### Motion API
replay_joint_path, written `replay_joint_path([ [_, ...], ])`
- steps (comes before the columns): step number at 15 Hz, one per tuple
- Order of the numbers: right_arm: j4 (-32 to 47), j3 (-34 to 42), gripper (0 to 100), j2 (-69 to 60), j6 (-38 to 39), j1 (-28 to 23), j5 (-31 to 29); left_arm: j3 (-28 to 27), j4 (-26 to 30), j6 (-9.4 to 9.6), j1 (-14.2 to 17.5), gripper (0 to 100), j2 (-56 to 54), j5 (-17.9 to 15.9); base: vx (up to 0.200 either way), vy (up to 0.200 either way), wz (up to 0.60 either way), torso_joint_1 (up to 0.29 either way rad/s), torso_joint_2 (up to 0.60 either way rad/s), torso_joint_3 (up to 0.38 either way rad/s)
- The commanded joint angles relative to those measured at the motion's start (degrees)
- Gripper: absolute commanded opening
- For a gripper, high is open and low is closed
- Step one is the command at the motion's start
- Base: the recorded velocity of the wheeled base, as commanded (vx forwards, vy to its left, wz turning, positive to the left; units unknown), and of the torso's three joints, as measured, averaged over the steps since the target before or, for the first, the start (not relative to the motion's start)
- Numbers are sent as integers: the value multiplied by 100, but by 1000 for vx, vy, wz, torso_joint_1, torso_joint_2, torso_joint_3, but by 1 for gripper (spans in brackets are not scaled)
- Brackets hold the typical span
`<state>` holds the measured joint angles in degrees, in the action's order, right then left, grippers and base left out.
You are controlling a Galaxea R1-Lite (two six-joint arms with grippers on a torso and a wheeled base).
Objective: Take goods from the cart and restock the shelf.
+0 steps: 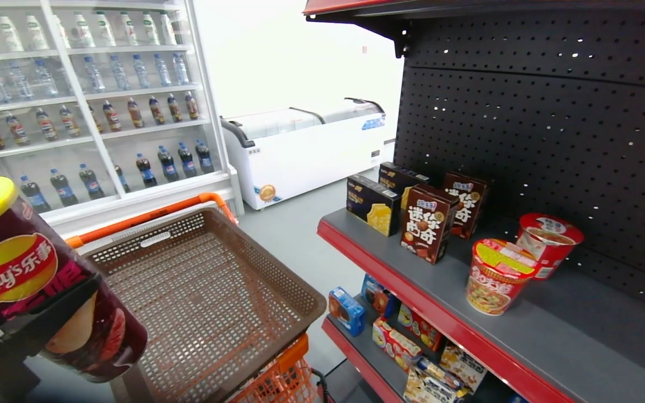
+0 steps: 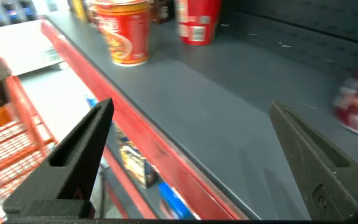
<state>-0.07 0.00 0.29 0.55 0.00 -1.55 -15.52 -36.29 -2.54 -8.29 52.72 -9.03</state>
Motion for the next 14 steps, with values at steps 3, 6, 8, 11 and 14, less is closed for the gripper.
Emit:
replay_joint_path([
  [3,7,0,100,6,-2,0,-3,-4,8,-10,3,0,-8,7,0,0,-600,-1,4,2],
  [6,7,0,100,6,-2,0,-3,23,17,-28,47,0,-69,7,0,0,-600,-1,-1,4],
  [8,7,0,100,6,-2,0,-3,23,17,-28,73,0,-78,7,0,0,-600,-2,-2,-2],
  [11,7,0,100,6,-2,0,-3,14,8,-36,73,0,-78,7,0,0,-600,-1,2,2],
  [14,7,0,100,6,-2,0,-3,-4,8,-28,73,0,-78,-11,0,0,-600,1,4,-1],
])
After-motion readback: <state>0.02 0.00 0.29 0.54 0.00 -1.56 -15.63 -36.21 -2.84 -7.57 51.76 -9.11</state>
